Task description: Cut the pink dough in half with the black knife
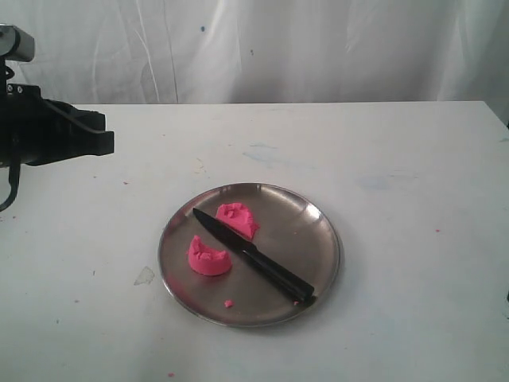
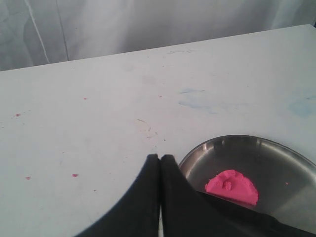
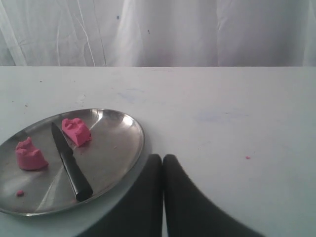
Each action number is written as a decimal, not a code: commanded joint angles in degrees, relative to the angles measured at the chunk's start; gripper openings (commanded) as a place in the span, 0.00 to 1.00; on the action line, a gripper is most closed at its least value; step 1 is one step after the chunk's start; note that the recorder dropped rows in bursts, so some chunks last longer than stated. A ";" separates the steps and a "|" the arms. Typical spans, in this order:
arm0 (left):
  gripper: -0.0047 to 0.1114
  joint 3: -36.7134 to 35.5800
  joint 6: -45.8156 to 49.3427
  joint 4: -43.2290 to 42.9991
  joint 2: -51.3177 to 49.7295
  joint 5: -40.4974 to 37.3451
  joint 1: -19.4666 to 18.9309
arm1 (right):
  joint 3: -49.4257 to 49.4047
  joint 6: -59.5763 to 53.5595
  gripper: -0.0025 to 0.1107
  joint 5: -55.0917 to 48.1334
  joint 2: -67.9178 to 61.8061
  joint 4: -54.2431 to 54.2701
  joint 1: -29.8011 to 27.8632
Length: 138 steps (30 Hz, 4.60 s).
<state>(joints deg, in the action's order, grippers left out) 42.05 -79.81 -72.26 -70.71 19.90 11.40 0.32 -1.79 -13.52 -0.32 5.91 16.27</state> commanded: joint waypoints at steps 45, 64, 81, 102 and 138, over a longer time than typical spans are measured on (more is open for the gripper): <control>0.04 -1.04 5.08 4.73 12.84 -1.70 0.34 | -0.32 0.48 0.02 -1.55 0.32 2.62 -0.33; 0.04 -16.16 74.91 69.32 42.49 -11.70 5.05 | -0.32 0.48 0.02 -1.77 0.32 2.62 -0.33; 0.04 -18.00 82.20 78.08 55.35 -30.89 -1.33 | -0.32 0.48 0.02 -1.77 0.32 2.62 -0.33; 0.04 -42.05 77.24 82.01 70.71 -21.26 -10.23 | -0.32 0.48 0.02 -1.77 0.32 2.62 -0.33; 0.04 -42.05 78.69 82.01 70.71 -23.59 -16.97 | -0.32 0.48 0.02 -1.77 0.32 2.62 -0.33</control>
<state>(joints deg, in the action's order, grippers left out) 0.23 -1.31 9.46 -0.30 -3.56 -3.99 0.32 -1.35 -15.81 -0.32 8.70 16.27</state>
